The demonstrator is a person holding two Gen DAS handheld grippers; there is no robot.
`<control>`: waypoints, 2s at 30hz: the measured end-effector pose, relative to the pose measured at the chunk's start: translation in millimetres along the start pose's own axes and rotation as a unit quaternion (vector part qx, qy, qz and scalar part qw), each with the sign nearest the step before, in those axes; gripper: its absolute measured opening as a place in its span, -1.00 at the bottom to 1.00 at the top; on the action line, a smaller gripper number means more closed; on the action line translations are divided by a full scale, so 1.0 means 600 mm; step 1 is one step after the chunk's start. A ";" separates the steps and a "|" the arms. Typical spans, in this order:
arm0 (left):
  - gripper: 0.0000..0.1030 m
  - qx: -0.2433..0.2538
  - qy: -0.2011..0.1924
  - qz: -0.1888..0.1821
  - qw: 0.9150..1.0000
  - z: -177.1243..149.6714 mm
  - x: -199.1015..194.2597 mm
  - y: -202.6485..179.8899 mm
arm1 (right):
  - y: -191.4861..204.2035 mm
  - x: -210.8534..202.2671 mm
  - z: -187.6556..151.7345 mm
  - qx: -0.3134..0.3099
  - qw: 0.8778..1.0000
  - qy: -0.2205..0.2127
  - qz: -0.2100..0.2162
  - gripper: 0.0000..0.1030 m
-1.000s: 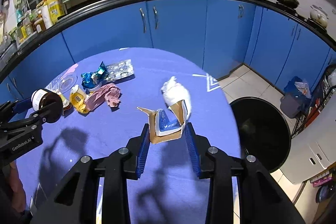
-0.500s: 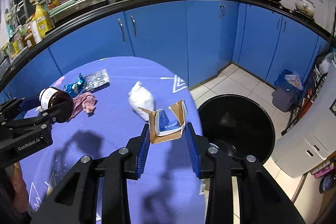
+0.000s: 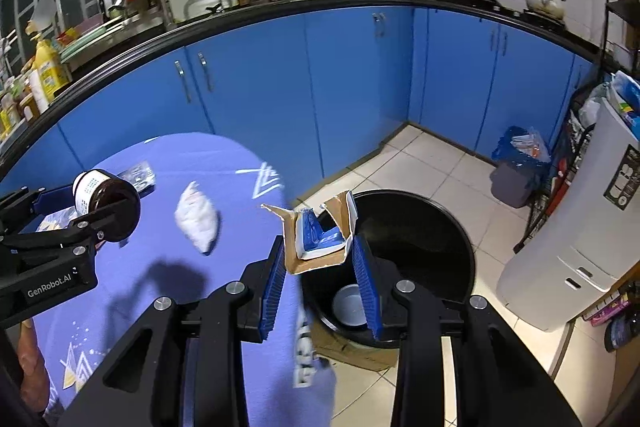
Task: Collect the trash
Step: 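Carry both items over the black bin while the right tool releases the cardboard box inside, then open the left tool to drop the medicine bottle into the bin, then move both tools back over the table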
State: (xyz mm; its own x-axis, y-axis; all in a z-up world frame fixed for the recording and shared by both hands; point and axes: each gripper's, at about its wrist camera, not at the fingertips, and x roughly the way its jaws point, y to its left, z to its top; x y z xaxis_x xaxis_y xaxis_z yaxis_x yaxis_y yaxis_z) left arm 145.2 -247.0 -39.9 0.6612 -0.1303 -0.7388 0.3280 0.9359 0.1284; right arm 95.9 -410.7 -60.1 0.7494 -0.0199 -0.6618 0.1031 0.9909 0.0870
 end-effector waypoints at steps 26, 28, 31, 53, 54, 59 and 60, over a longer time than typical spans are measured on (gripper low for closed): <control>0.36 0.046 -0.010 -0.024 0.999 0.080 0.048 -0.105 | -0.094 0.014 0.038 0.016 0.993 -0.052 -0.104 0.78; 0.36 0.051 -0.011 -0.028 0.998 0.084 0.051 -0.114 | -0.102 0.013 0.036 0.018 0.992 -0.054 -0.111 0.78; 0.36 0.056 -0.012 -0.038 0.998 0.089 0.053 -0.126 | -0.112 0.012 0.034 0.021 0.991 -0.054 -0.119 0.78; 0.63 0.059 -0.046 -0.048 0.996 0.122 0.039 -0.144 | -0.122 0.010 0.029 0.029 0.990 -0.046 -0.130 0.78; 0.63 0.054 -0.044 -0.046 0.997 0.119 0.039 -0.134 | -0.116 0.010 0.029 0.026 0.991 -0.045 -0.126 0.78; 0.63 0.024 -0.035 -0.031 0.999 0.101 0.039 -0.076 | -0.070 0.013 0.033 -0.002 0.993 -0.046 -0.110 0.78; 0.63 0.019 -0.033 -0.028 0.999 0.097 0.039 -0.066 | -0.060 0.014 0.034 -0.006 0.993 -0.046 -0.106 0.78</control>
State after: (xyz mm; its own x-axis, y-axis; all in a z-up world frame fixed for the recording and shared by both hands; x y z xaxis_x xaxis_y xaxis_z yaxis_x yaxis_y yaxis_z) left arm 186.9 -306.3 -24.0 0.6842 -0.2048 -0.7000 0.3907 0.9134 0.1147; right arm 111.6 -449.4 -53.8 0.7677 -0.2401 -0.5941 0.2581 0.9645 -0.0563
